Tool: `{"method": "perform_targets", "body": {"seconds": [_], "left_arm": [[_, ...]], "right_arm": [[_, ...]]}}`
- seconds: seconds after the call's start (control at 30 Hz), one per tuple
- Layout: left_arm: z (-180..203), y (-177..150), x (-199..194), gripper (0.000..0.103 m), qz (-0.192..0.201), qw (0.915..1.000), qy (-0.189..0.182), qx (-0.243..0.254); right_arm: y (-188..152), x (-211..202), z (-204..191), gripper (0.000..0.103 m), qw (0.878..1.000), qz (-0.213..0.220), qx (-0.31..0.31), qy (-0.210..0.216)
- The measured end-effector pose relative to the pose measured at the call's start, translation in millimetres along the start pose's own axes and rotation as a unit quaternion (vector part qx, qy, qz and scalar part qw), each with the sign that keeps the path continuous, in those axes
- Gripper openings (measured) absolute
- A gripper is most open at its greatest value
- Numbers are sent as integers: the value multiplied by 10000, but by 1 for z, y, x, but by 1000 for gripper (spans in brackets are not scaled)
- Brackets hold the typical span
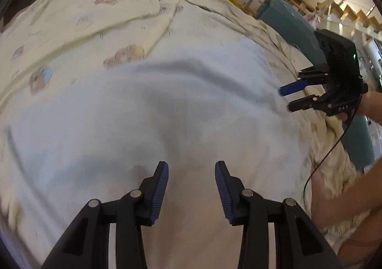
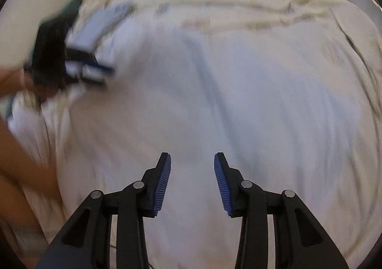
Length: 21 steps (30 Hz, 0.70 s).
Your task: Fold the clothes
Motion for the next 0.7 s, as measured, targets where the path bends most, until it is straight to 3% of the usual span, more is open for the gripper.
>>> {"method": "perform_targets", "body": {"seconds": [0.1,0.17,0.2,0.23,0.27,0.3,0.33,0.43,0.47,0.5,0.57,0.63,0.7], "left_arm": [[-23,21,20,41,15,9997,126,-198],[-44,20,31,39,-176,9989,59,-423],[-53,16,33,32,-258,9987,45,-428],[-62,13,35,16,-339,9985,32,-432],[-70,8,28,12,-318,9988,99,-368],[-77,4,20,8,-291,9990,170,-301],[-90,-4,11,8,-266,9983,211,-480],[-116,-19,-12,7,-153,9956,393,-834],[-118,-19,-19,9,-86,9954,423,-856],[-119,-20,-26,11,-19,9951,452,-879],[-114,-5,-33,25,247,9947,246,-965],[-109,10,-40,33,516,9931,33,-1051],[-98,27,-27,36,496,9948,61,-890]], "right_arm": [[36,33,10,42,9998,-25,-25,176],[35,53,36,42,9995,-310,-40,-60],[34,62,49,40,9988,-454,-47,-181],[33,72,62,38,9977,-599,-53,-303],[27,72,84,25,9960,-679,-98,-581],[23,67,99,2,9955,-660,-38,-686],[20,59,116,0,9944,-605,27,-864],[13,21,159,0,9895,-158,472,-1354],[13,9,163,14,9873,-26,494,-1506],[14,0,163,20,9850,106,511,-1647],[22,-10,153,20,9899,405,779,-1117],[35,-1,131,20,9936,418,622,-845],[47,15,107,20,9964,340,345,-698]]}}
Point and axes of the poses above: each gripper's, at about its wrist camera, not at the fingertips, and x roughly the way its jaws point, z to its right, y to its top, the point moved 4 cm from there along x, roughly the way its jaws point, and after that the axes turned 8 degrees about z, right-handed, at the moved point
